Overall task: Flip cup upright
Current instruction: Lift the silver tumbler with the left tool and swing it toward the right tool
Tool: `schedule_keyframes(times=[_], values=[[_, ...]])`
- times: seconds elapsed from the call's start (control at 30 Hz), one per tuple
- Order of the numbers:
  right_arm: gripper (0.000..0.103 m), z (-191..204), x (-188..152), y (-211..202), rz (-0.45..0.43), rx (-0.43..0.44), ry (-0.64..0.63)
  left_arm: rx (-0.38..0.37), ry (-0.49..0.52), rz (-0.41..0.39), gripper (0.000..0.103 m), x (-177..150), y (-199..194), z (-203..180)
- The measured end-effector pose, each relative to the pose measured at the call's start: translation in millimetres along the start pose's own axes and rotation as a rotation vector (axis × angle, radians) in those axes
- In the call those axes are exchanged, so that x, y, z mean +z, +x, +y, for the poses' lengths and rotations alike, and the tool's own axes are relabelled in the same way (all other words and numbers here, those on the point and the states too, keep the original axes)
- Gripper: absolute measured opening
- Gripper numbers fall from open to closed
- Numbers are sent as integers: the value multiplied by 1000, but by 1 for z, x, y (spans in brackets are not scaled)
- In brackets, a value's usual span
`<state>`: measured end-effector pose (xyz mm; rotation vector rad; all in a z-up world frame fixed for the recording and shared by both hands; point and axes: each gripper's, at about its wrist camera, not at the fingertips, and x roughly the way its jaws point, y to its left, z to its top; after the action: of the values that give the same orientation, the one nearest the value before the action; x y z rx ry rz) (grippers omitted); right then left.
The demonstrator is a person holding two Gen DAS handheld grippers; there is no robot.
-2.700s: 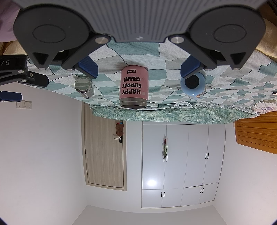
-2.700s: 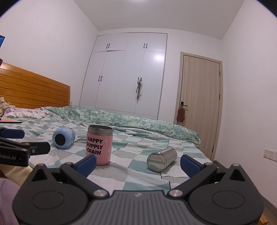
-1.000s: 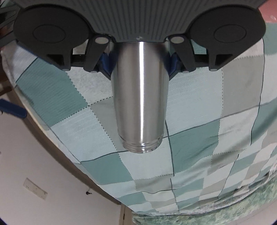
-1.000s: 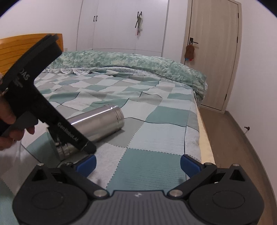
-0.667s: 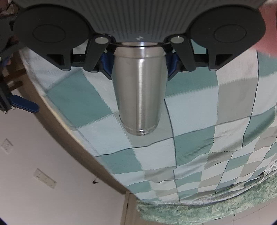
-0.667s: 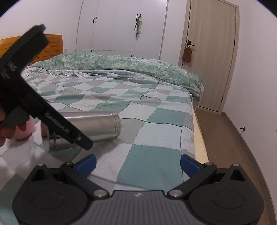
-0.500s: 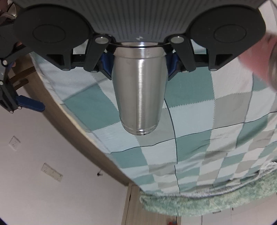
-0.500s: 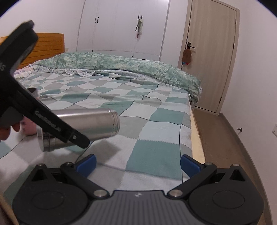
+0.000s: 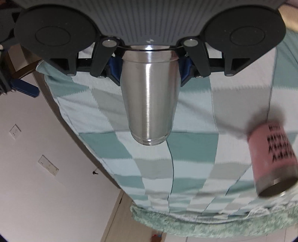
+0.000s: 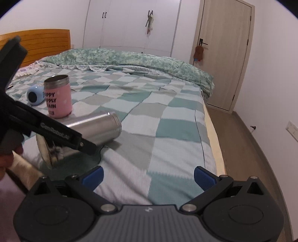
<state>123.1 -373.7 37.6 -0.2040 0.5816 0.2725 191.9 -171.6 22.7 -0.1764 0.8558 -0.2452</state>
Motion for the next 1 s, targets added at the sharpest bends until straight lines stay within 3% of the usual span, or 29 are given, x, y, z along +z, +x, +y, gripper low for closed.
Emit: schedule_keyframes(times=[0.13, 0.17, 0.2, 0.27, 0.47, 0.63, 0.77, 1.0], values=[[103, 3, -9, -11, 14, -18, 10, -2, -4, -28, 64, -13, 2, 0], [103, 4, -10, -14, 16, -20, 11, -11, 1, -25, 70, -18, 1, 2], [103, 5, -10, -17, 16, -22, 11, -30, 8, -12, 87, -18, -1, 4], [103, 8, -8, -24, 13, -22, 9, -35, 11, -15, 103, -16, -12, 10], [103, 26, 13, -40, -9, 11, 7, -79, 62, -119, 103, -4, -67, 38], [103, 49, 41, -36, -20, 40, 16, 2, 137, -164, 103, 6, -92, 75], [103, 64, 65, -13, 3, 36, 77, 101, 220, -123, 103, 11, -92, 103], [103, 76, 91, 48, 143, 37, 204, 92, 343, -85, 103, 15, -82, 142]])
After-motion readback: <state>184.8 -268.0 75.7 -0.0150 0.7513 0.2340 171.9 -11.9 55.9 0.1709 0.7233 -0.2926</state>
